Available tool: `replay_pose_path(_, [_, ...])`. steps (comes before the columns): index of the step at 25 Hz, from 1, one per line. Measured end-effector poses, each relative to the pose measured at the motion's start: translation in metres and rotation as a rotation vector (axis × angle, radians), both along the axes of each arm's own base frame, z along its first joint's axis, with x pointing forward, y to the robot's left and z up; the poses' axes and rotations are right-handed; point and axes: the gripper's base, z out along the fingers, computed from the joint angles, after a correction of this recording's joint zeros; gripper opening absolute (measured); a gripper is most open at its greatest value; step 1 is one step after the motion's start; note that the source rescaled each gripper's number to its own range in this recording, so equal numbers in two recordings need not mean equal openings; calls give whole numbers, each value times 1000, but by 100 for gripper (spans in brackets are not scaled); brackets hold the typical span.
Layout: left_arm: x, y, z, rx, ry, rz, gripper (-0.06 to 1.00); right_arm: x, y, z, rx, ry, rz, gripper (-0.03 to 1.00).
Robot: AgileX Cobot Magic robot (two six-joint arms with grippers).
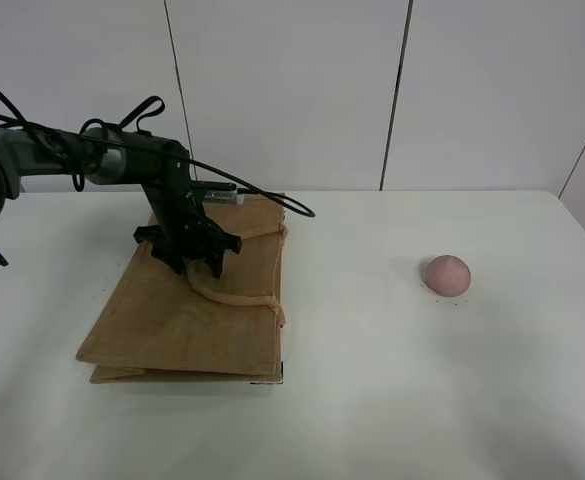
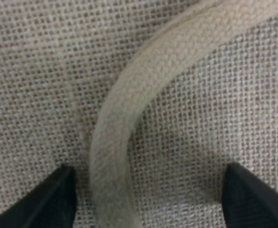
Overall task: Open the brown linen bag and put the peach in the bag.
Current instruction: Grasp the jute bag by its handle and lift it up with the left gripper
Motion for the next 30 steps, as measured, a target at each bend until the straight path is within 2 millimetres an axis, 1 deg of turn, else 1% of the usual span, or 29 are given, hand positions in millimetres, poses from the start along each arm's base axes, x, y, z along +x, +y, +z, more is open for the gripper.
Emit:
replay_pose_path(2, [0, 0, 0, 4, 0, -1, 87, 0, 0, 0, 0, 0, 0, 100])
replay_pose_path(5, [0, 2, 0, 18, 1, -8, 67, 0, 0, 0, 0, 0, 0, 100])
replay_pose_path(7, [0, 3, 0, 30, 5, -12, 43, 0, 0, 0, 0, 0, 0, 100])
replay_pose_path(8, [-1, 3, 0, 40, 7, -13, 28, 0, 0, 0, 0, 0, 0, 100])
replay_pose_path(10, [-1, 4, 1, 47, 10, -10, 1, 0, 0, 0, 0, 0, 0, 100])
replay_pose_path(14, [-1, 6, 4, 67, 6, 2, 0, 0, 0, 0, 0, 0, 0, 100])
replay_pose_path(17, [-2, 8, 23, 80, 6, 7, 0, 0, 0, 0, 0, 0, 0, 100])
replay_pose_path(18, [-1, 8, 36, 78, -8, 12, 0, 0, 0, 0, 0, 0, 0, 100])
replay_pose_path(21, [-2, 9, 87, 70, -58, 13, 0, 0, 0, 0, 0, 0, 0, 100])
replay_pose_path(23, [-4, 10, 128, 55, -121, 1, 0, 0, 0, 0, 0, 0, 0, 100])
replay_pose_path(27, [-15, 15, 200, 28, -241, -5, 0, 0, 0, 0, 0, 0, 0, 100])
replay_pose_path(30, [-27, 18, 241, 2, -306, -8, 0, 0, 0, 0, 0, 0, 0, 100])
